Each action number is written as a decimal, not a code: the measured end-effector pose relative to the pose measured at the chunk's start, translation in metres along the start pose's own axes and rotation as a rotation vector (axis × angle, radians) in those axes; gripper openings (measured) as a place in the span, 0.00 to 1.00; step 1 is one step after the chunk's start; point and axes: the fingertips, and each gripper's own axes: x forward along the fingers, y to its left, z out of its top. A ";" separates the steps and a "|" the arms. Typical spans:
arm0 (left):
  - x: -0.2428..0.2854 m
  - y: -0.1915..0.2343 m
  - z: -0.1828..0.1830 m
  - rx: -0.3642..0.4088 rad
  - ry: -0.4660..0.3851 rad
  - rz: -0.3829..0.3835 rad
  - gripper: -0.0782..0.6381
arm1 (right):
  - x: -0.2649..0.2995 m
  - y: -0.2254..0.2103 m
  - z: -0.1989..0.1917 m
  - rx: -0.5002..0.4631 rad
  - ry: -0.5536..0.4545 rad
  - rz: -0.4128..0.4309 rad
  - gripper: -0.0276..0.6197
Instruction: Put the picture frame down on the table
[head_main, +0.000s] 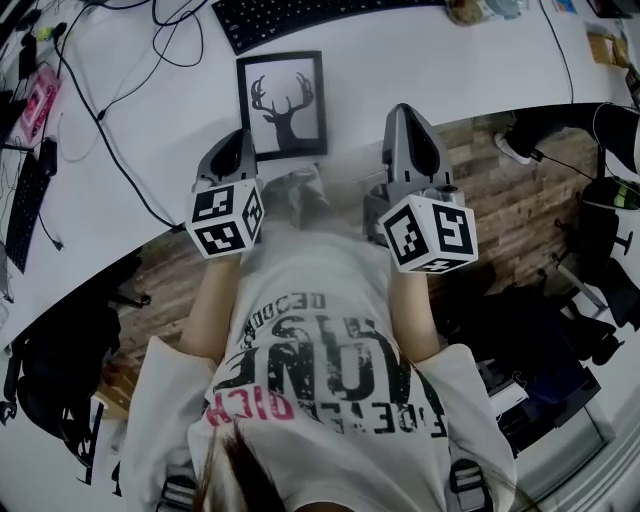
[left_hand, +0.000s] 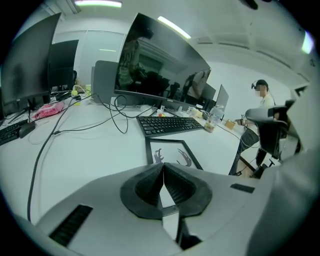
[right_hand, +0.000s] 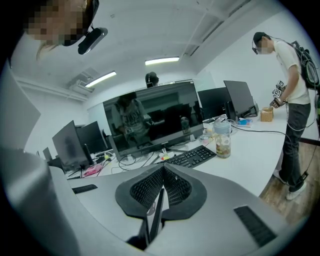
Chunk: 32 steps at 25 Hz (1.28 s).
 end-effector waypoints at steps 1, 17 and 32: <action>-0.002 0.000 0.002 -0.002 -0.009 0.002 0.12 | -0.001 0.000 0.001 -0.001 -0.005 0.000 0.04; -0.025 -0.008 0.049 0.006 -0.160 -0.048 0.11 | -0.008 0.015 0.019 -0.016 -0.049 0.049 0.04; -0.048 -0.018 0.127 0.012 -0.336 -0.093 0.11 | -0.011 0.020 0.054 -0.055 -0.108 0.079 0.04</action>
